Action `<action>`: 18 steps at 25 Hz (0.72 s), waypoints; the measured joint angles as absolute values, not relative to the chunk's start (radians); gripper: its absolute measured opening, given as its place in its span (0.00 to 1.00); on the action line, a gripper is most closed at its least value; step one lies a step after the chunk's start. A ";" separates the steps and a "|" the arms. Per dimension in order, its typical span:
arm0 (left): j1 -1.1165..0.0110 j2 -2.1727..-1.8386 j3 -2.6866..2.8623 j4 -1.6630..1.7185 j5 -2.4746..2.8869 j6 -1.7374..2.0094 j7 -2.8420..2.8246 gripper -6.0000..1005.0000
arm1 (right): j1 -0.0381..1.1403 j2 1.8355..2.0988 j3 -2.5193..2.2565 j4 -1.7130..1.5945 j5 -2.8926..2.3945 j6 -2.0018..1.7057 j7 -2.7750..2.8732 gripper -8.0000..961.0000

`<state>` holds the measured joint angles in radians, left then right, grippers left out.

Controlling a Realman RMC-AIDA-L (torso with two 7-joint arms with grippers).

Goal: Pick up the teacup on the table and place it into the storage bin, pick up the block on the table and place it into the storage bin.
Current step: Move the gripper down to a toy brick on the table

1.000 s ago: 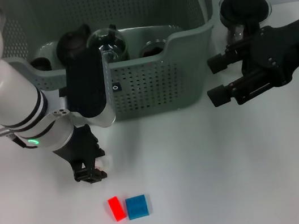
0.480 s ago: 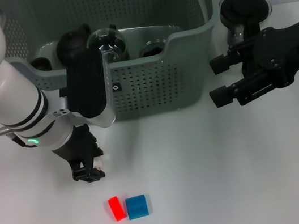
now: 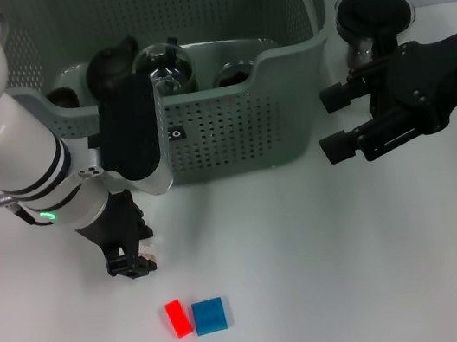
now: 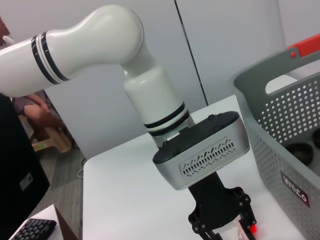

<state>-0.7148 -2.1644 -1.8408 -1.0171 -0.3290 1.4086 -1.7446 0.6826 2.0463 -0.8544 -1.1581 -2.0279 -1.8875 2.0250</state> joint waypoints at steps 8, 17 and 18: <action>-0.717 -2.164 -1.841 -1.017 -0.328 1.407 -1.748 0.36 | 0.683 2.046 -0.854 -1.158 -2.028 -1.883 2.023 0.96; -0.726 -2.163 -1.842 -1.021 -0.330 1.432 -1.746 0.18 | 0.683 2.046 -0.842 -1.158 -2.026 -1.883 2.020 0.96; -0.727 -2.163 -1.842 -1.025 -0.332 1.441 -1.746 0.17 | 0.683 2.046 -0.840 -1.158 -2.026 -1.883 2.019 0.96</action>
<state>-0.7269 -2.1629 -1.8422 -1.0247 -0.3315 1.4409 -1.7458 0.6826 2.0463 -0.8405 -1.1581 -2.0262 -1.8827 2.0189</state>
